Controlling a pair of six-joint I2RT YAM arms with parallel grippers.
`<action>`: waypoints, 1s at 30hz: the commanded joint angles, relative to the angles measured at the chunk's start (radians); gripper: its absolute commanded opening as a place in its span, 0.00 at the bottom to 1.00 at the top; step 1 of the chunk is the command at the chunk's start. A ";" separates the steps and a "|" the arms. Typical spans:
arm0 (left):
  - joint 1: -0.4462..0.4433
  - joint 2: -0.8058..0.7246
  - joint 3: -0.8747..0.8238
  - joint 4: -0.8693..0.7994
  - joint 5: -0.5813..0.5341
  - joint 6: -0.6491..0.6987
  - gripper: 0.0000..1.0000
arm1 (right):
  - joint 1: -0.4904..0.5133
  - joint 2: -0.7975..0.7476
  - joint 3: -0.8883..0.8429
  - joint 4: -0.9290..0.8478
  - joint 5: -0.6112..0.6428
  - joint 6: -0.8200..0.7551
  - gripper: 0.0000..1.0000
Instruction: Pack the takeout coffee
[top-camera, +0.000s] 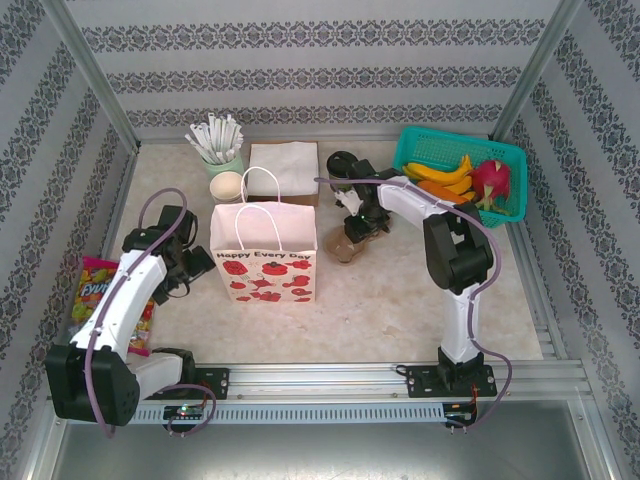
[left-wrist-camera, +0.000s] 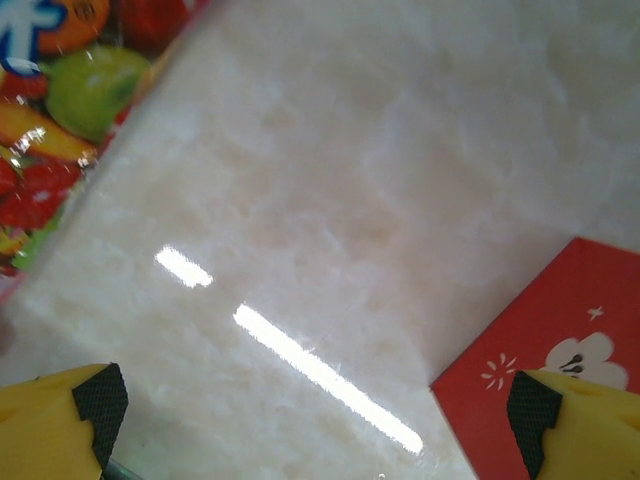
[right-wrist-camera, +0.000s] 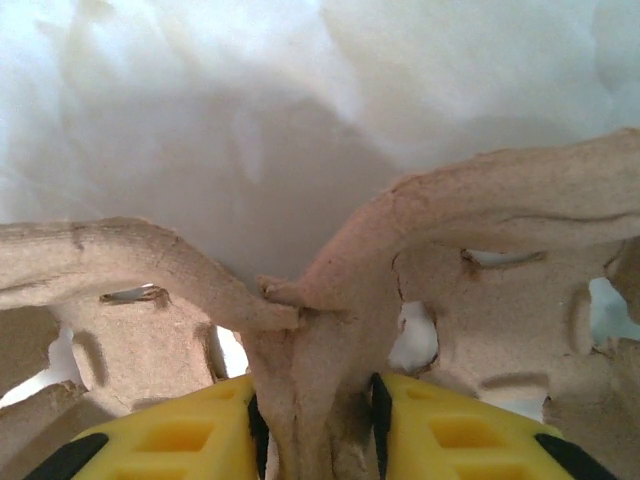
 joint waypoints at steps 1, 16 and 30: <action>-0.020 -0.021 -0.036 0.015 0.057 -0.049 0.99 | 0.011 -0.075 -0.066 0.008 0.036 0.133 0.33; -0.326 0.038 -0.063 0.090 0.127 -0.269 1.00 | -0.053 -0.290 -0.383 0.021 0.119 0.508 0.34; -0.289 -0.074 -0.003 0.092 0.043 -0.107 1.00 | -0.058 -0.328 -0.396 0.034 0.103 0.518 0.39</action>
